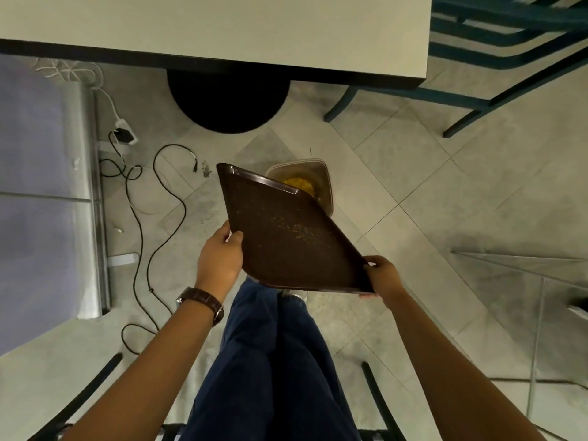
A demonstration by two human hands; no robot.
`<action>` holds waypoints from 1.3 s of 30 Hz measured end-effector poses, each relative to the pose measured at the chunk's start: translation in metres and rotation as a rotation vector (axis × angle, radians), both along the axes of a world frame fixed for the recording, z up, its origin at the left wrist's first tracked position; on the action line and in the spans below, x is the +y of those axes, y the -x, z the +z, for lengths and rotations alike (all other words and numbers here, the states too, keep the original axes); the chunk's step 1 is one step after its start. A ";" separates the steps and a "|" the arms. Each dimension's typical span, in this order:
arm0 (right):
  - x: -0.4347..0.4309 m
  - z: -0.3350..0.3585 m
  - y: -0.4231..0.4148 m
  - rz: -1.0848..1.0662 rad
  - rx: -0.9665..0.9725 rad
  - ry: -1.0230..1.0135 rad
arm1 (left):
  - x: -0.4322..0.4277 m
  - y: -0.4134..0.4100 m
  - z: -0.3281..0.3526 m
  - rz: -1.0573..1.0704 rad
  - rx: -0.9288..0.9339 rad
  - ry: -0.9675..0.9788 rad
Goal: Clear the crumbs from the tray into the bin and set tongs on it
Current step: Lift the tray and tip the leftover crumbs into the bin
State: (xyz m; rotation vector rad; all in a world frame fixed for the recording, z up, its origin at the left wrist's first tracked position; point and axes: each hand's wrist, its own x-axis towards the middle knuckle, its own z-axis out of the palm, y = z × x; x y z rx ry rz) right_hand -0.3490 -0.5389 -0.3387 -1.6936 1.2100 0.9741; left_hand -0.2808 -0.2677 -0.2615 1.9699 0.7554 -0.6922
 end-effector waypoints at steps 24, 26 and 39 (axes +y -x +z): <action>0.035 0.054 0.016 -0.137 0.039 -0.052 | 0.034 -0.034 0.021 -0.091 0.120 -0.142; 0.036 0.090 0.025 -0.056 0.011 -0.067 | 0.043 -0.023 0.050 -0.075 0.105 -0.125; 0.037 0.324 0.085 -0.235 -0.262 -0.488 | 0.120 0.070 0.250 0.198 0.118 0.380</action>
